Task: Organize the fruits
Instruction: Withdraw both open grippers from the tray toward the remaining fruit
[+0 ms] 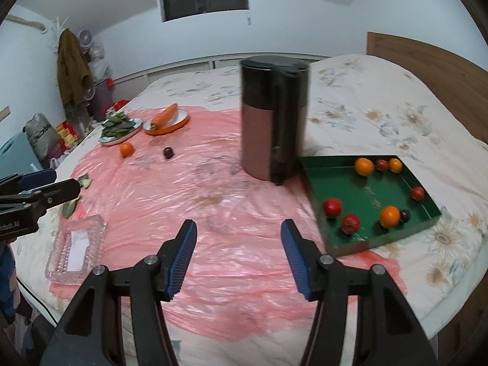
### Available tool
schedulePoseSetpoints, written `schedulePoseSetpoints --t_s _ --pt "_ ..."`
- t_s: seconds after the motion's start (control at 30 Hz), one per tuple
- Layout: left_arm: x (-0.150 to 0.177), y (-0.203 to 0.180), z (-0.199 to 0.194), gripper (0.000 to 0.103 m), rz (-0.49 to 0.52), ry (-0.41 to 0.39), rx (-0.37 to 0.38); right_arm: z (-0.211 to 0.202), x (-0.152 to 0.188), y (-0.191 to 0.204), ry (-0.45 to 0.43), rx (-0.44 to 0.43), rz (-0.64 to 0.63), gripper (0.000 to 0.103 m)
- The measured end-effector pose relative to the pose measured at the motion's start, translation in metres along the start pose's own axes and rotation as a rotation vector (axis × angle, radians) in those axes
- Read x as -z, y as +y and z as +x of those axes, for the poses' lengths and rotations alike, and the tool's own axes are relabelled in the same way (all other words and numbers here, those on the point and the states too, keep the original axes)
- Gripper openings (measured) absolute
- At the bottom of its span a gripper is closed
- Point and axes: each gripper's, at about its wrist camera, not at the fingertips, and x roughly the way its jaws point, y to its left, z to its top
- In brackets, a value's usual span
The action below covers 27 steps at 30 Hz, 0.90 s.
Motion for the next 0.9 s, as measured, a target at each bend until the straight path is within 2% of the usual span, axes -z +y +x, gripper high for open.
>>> schedulePoseSetpoints --t_s 0.4,0.57,0.9 --pt "-0.005 0.089 0.028 0.076 -0.11 0.015 -0.117 0.05 -0.029 0.057 0.031 -0.11 -0.072 0.086" --pt "-0.015 0.127 0.058 0.076 -0.144 0.03 -0.154 0.093 -0.045 0.087 0.048 -0.178 -0.103 0.086" --pt "-0.045 0.174 0.116 0.076 -0.169 0.043 -0.174 0.177 -0.079 0.124 0.075 -0.269 -0.118 0.086"
